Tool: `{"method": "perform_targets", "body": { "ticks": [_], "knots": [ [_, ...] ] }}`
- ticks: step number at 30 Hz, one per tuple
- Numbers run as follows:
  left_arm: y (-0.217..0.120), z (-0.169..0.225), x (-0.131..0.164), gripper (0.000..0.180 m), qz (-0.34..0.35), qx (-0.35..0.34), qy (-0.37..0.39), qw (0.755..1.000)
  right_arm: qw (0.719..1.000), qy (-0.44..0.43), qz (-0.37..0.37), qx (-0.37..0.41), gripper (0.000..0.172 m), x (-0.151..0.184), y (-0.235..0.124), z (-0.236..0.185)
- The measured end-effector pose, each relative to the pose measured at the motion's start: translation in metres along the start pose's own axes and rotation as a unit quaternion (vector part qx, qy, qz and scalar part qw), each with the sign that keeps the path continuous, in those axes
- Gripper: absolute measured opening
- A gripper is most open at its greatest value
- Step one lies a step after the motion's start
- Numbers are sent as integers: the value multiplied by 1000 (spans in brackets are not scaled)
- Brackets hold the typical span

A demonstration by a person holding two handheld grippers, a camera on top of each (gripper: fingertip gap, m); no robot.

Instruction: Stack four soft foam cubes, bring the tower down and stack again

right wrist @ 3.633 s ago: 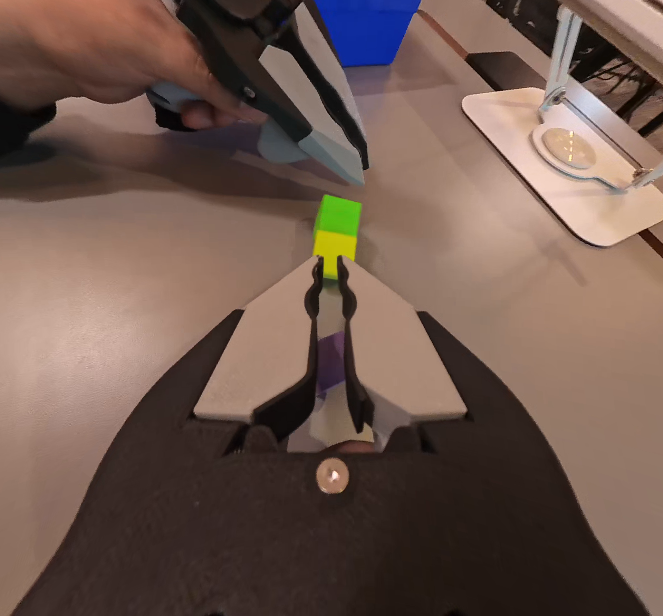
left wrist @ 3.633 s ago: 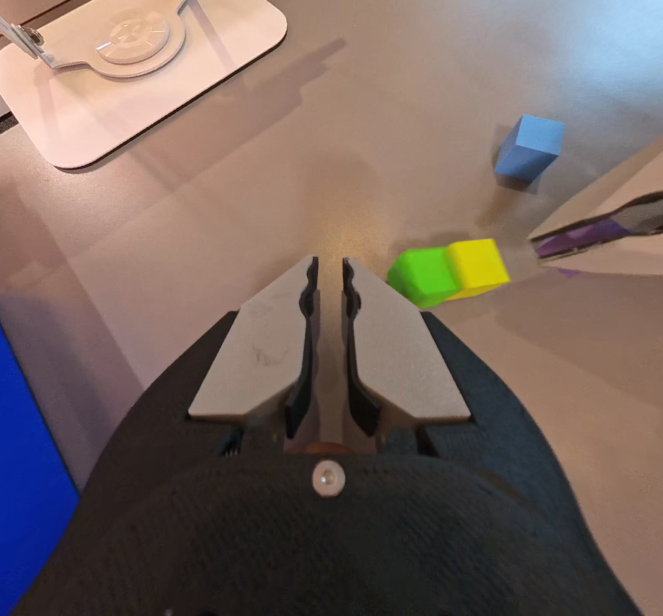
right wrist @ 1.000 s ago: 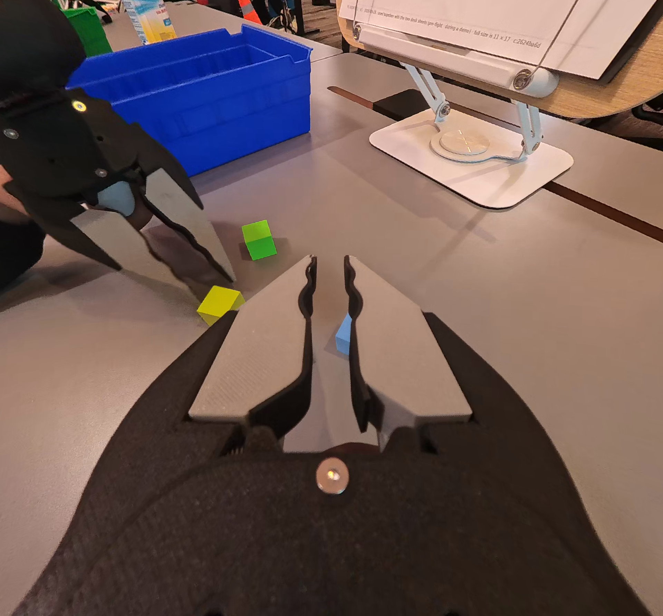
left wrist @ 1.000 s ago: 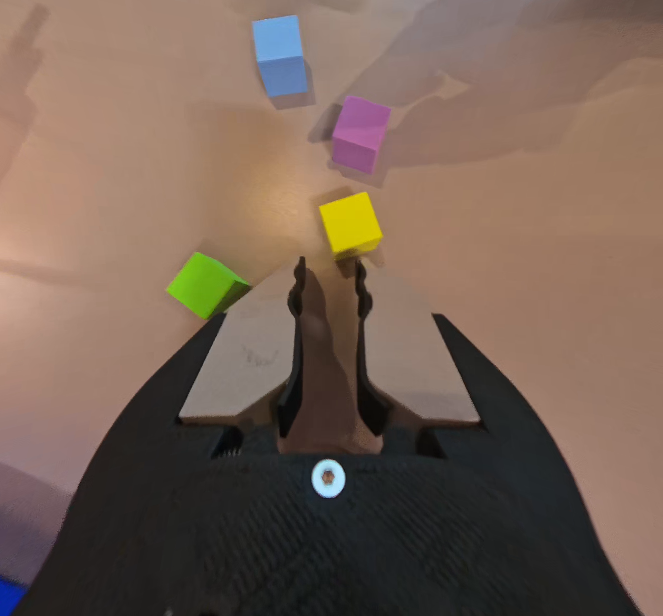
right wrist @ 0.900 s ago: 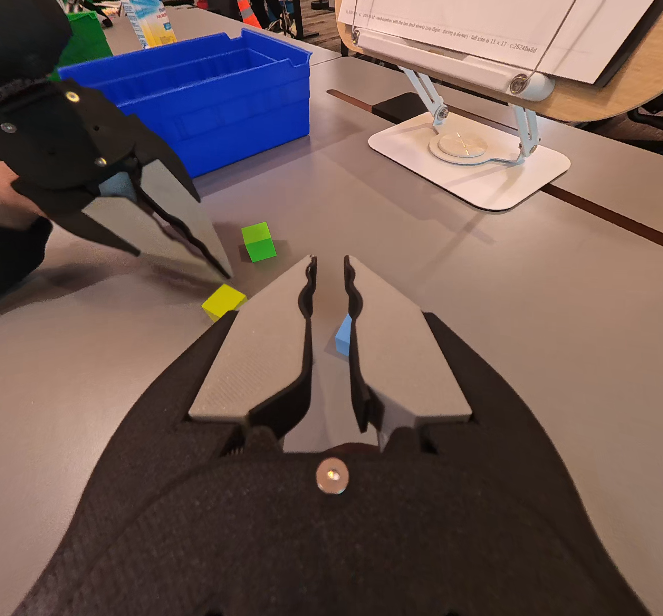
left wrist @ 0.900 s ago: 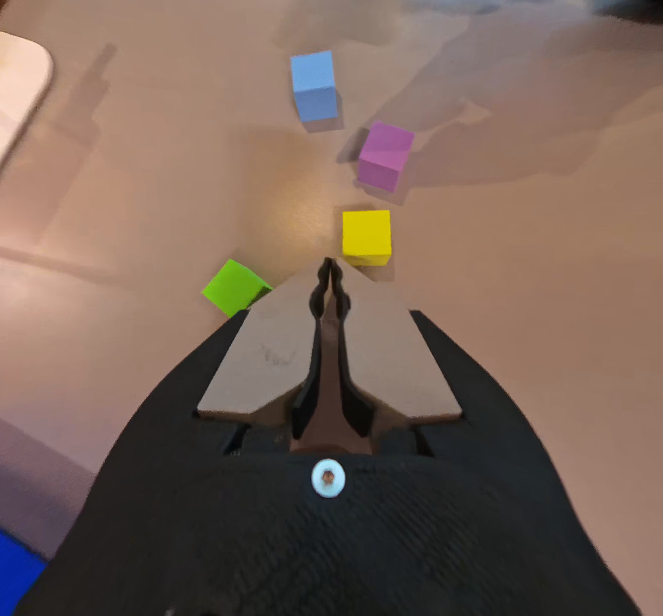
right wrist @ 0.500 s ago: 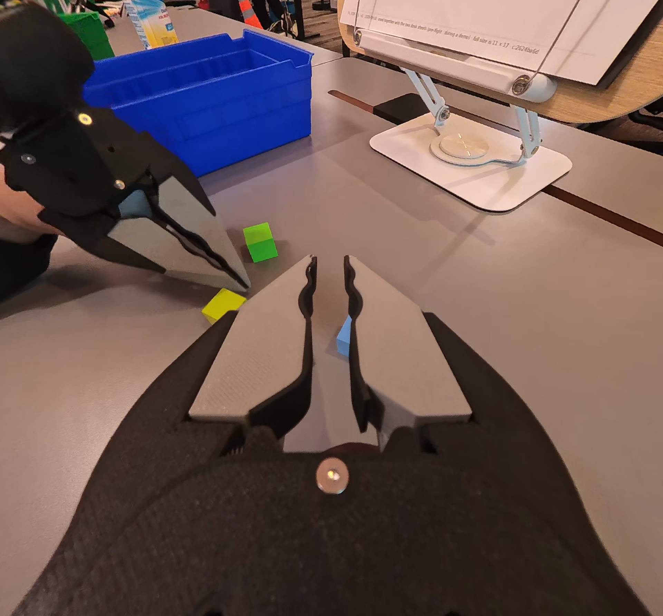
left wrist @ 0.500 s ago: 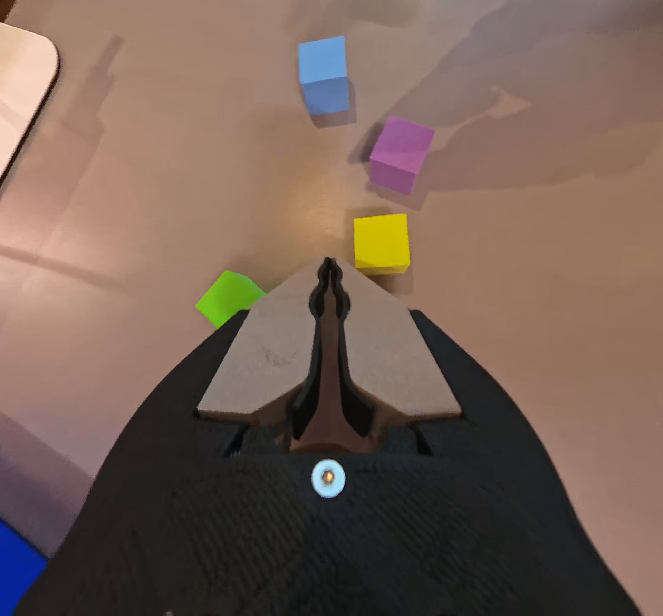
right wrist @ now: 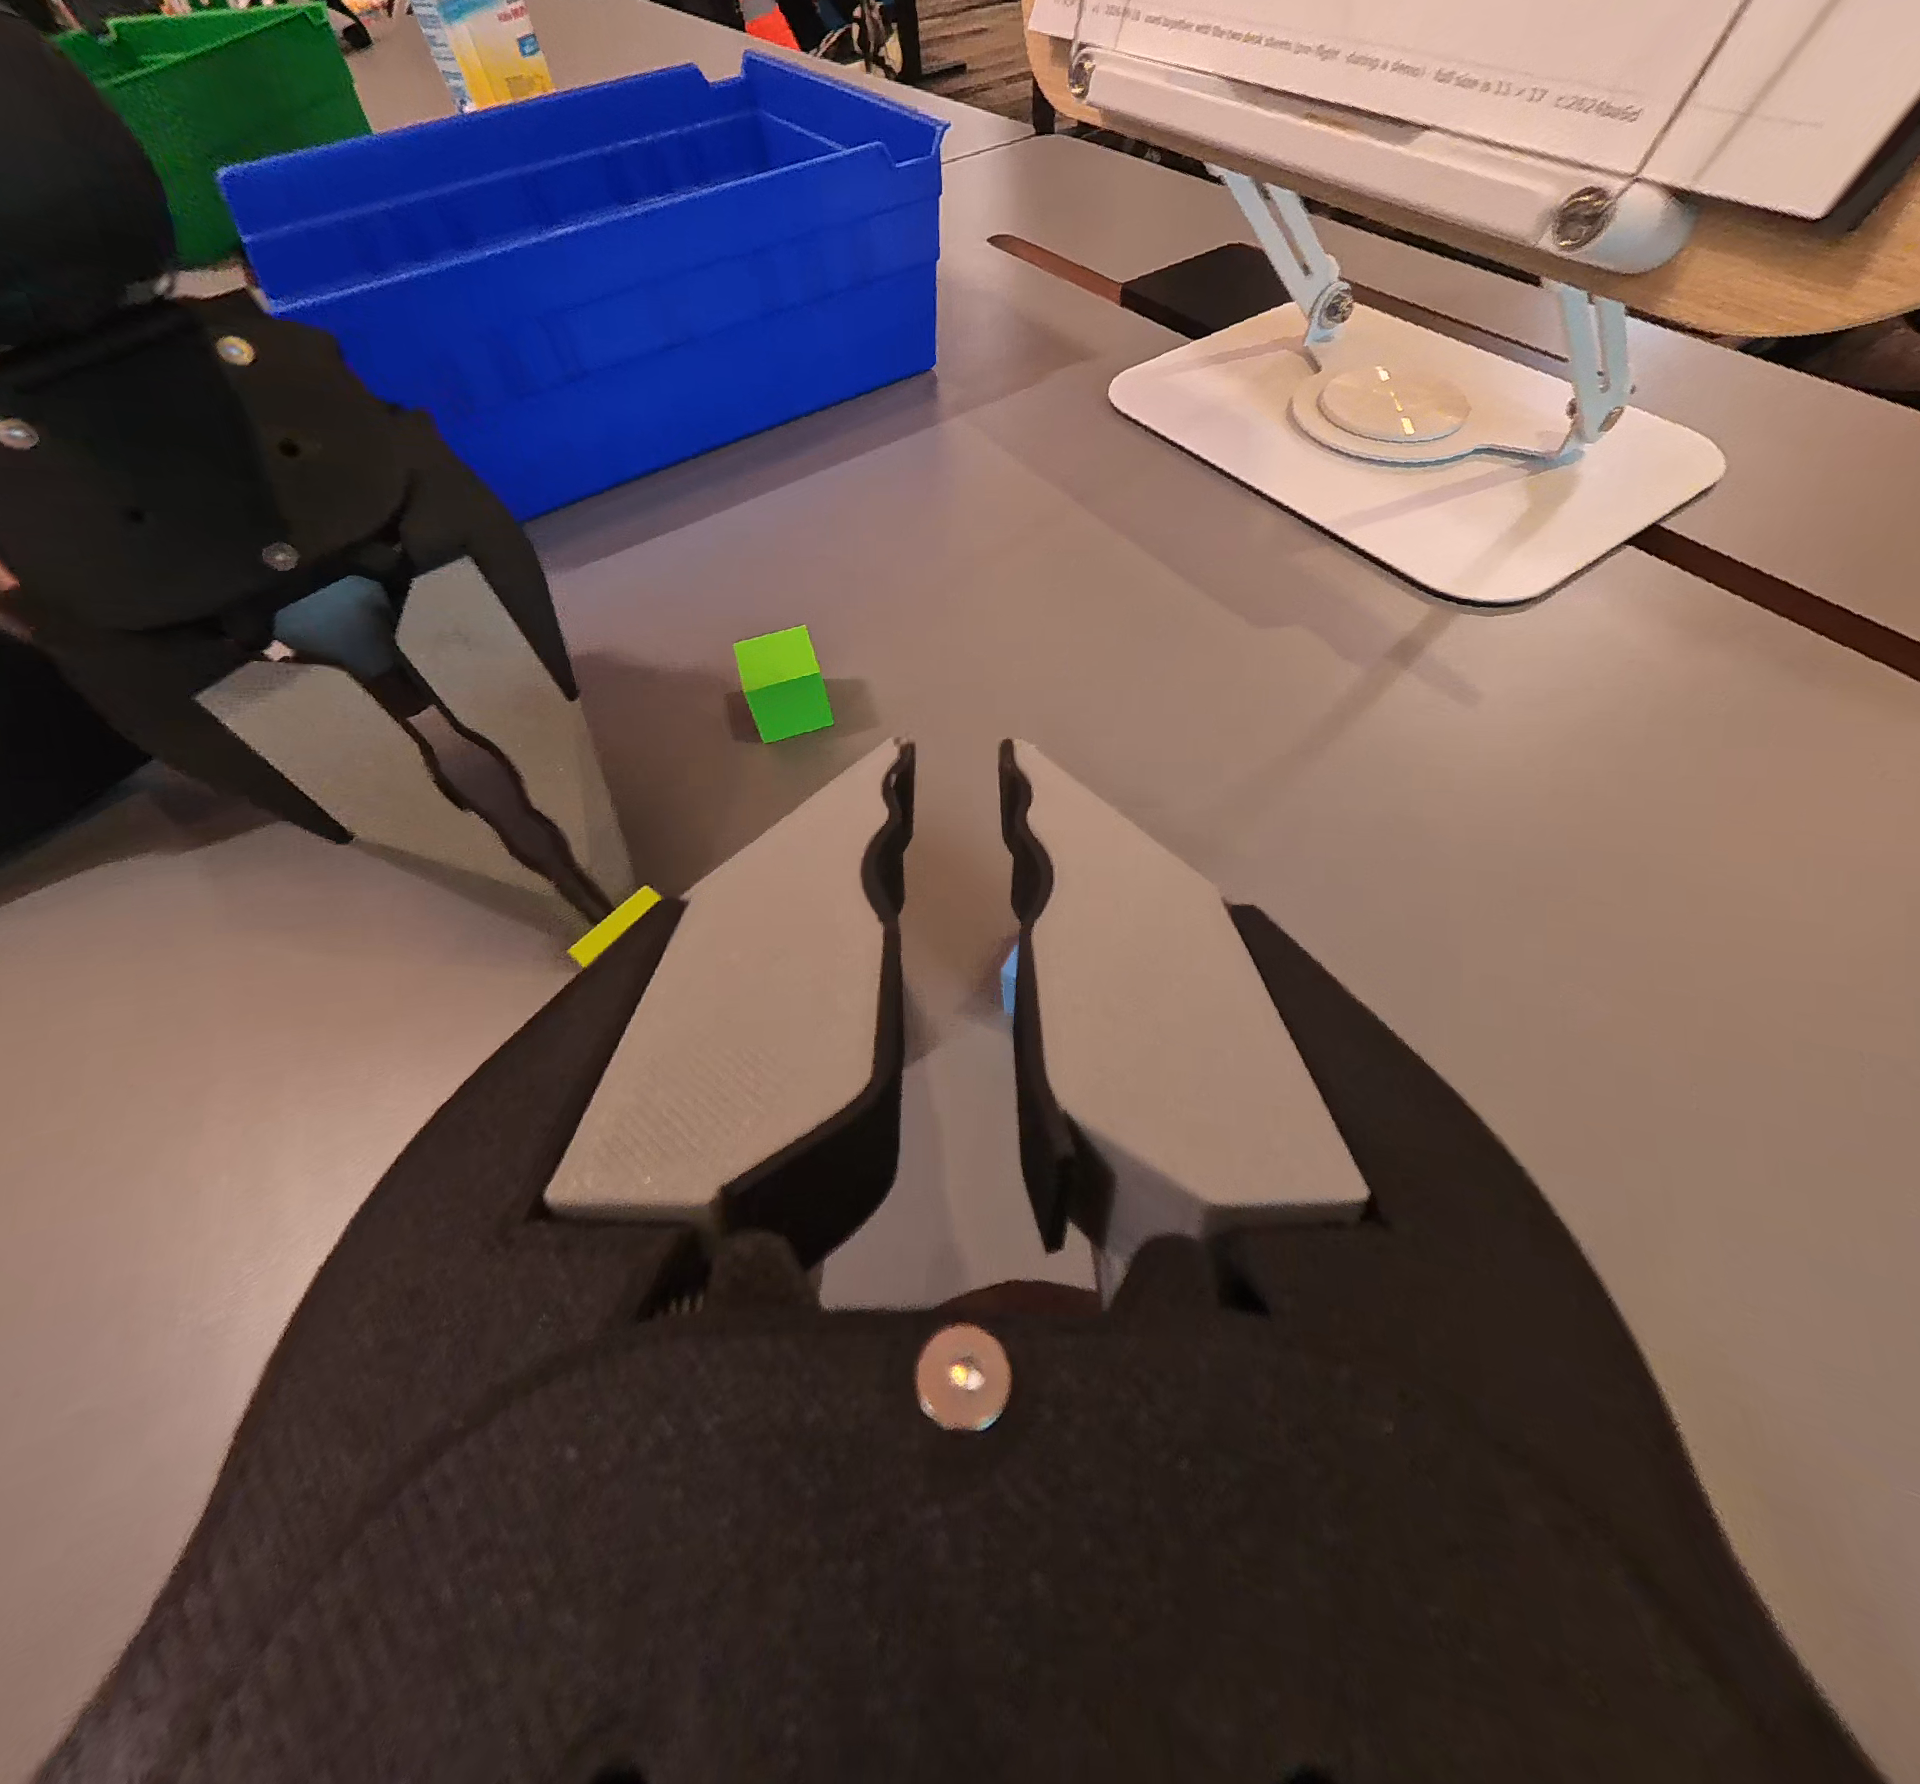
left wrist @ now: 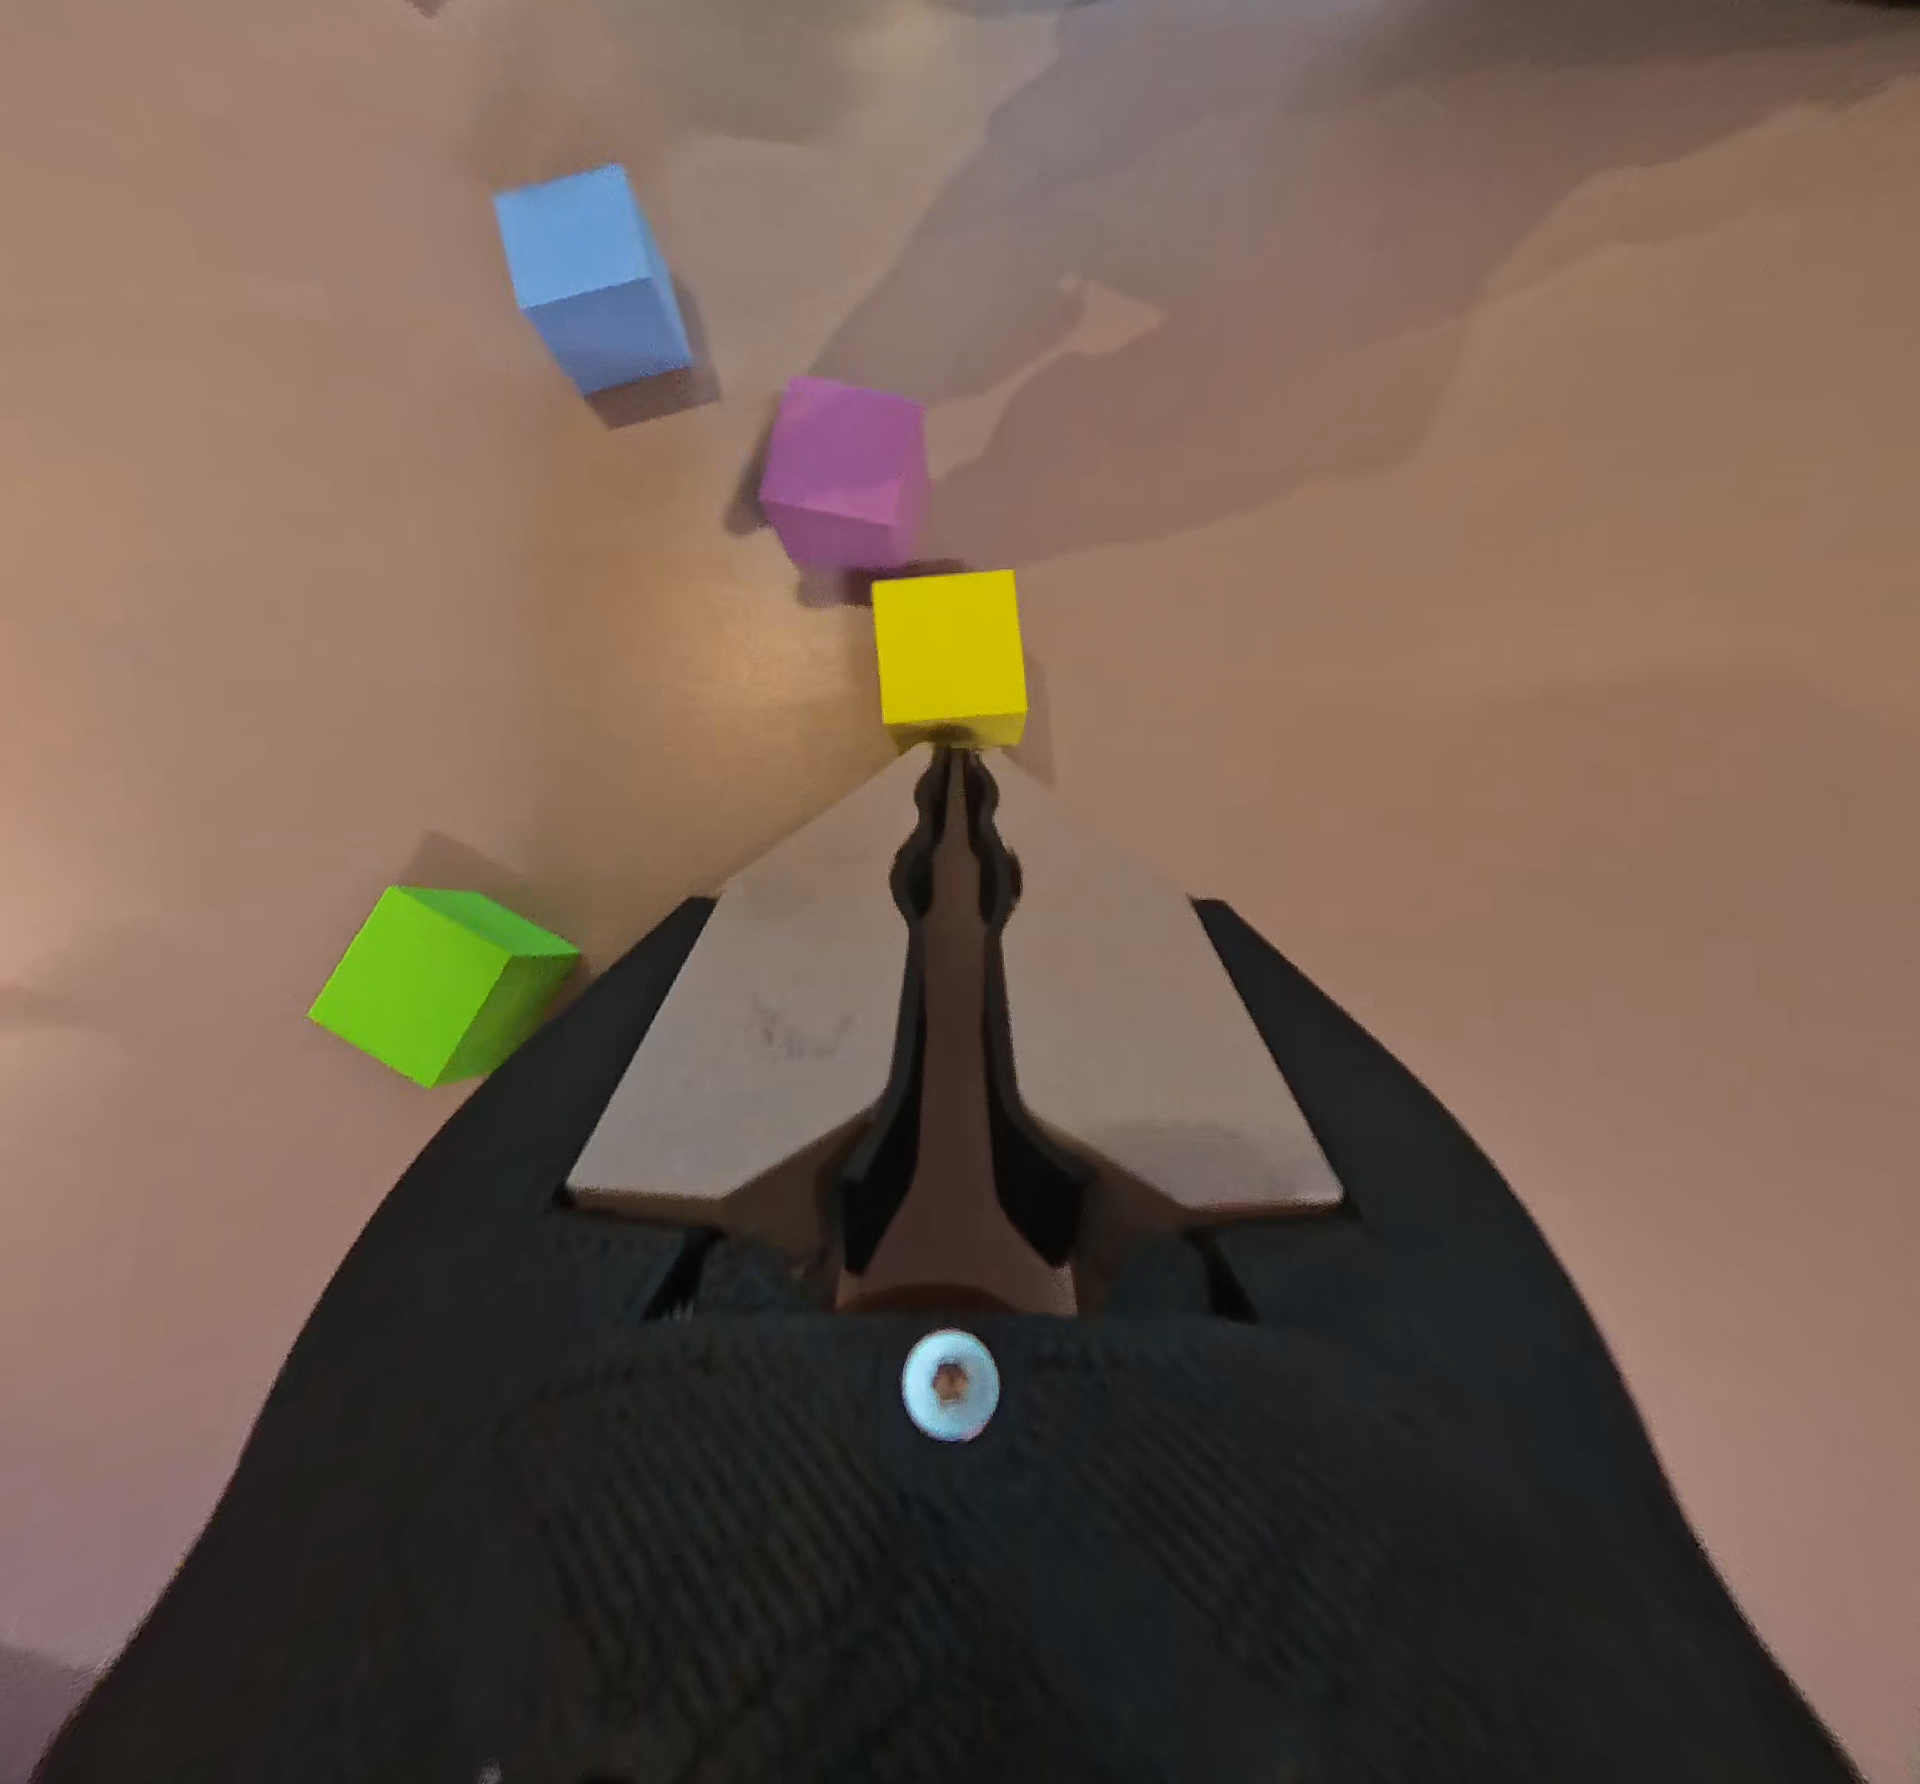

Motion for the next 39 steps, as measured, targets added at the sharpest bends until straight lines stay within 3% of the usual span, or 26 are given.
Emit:
{"method": "perform_targets", "body": {
  "ticks": [10, 14, 23, 29, 33, 39],
  "knots": [
    [-4, -12, 1, 12, 8, -25, -29, 999, 988, -46, -98, -109, 22, 25, 4, -27],
    [3, -20, 0, 13, 2, -65, -34, 997, 979, -78, -143, -119, 22, 37, 2, -30],
    [-4, -29, 1, 16, 11, -80, -57, 995, 971, -97, -183, -119, 29, 51, 3, -28],
    [-20, -53, -1, 16, 51, -136, -114, 983, 967, -110, -198, -117, 33, 61, 11, -31],
    [-34, -68, -4, 16, 93, -172, -149, 969, 965, -127, -199, -111, 26, 62, 14, -31],
    [-44, -78, -4, 16, 122, -191, -176, 958, 977, -80, -118, -158, 25, 30, 2, -44]
  ]
}}
Point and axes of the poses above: each gripper's, where its closed fingertips meet, y out along the fingers, x out of its underside, z = x × y across the jaws, the point moved 4 cm from there along -y, back along the fingers, and after that the axes turned 3 degrees about z, right-handed, at the moved point
